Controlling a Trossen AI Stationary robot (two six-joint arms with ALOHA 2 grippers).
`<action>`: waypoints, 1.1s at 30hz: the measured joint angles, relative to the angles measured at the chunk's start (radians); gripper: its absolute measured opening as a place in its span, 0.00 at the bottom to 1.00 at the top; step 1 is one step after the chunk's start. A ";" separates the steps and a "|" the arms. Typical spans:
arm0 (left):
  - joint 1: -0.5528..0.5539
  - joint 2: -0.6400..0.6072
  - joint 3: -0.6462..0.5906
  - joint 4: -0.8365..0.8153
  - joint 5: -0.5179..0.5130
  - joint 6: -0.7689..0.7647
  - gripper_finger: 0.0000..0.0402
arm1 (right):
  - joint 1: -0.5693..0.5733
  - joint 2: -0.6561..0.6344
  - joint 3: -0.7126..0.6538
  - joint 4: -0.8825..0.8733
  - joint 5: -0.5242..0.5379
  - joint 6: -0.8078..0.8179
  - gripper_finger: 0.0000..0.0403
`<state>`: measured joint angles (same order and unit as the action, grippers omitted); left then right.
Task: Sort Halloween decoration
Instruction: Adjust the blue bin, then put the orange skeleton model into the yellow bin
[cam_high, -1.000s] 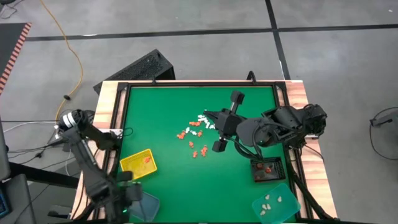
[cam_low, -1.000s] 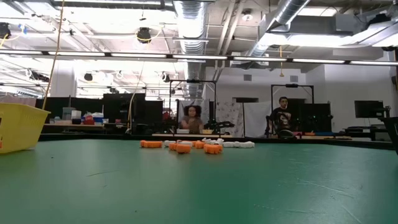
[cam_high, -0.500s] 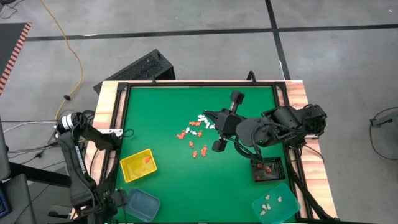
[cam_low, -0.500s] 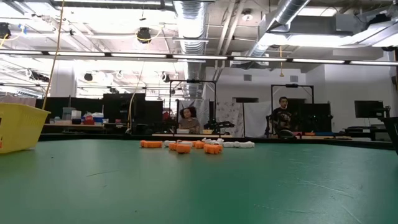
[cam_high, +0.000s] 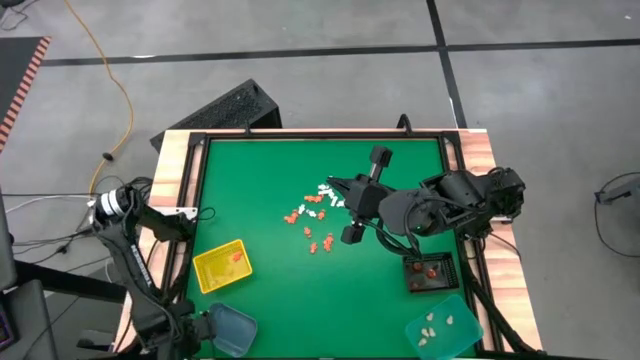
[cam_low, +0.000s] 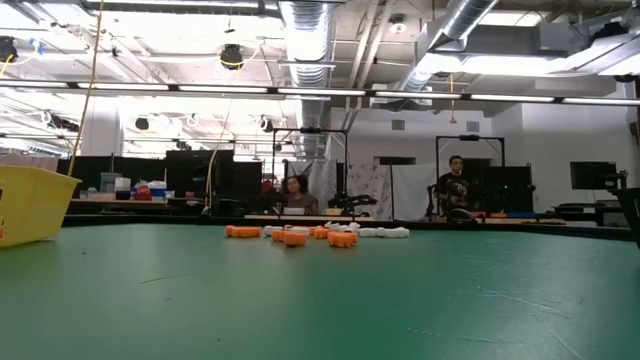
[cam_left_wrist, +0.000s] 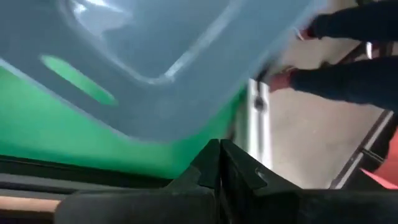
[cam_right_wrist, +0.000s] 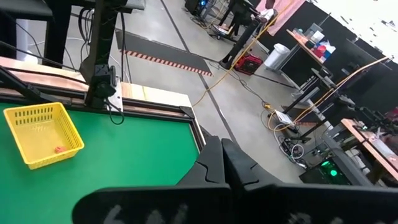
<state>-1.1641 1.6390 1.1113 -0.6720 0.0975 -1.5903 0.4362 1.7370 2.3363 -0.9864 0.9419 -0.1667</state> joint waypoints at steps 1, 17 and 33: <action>0.006 0.000 -0.010 -0.007 -0.004 0.000 0.00 | 0.000 0.000 0.000 0.000 0.000 0.000 0.00; 0.100 -0.005 -0.060 -0.017 -0.019 0.102 0.00 | 0.000 0.000 0.000 -0.001 0.001 -0.026 0.00; 0.063 -0.511 0.005 -0.259 -0.610 -0.049 0.00 | -0.179 0.050 -0.121 -0.258 -0.347 0.377 0.00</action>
<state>-1.1012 1.1282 1.1164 -0.9313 -0.5122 -1.6389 0.2573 1.7870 2.2154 -1.2448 0.5952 0.2102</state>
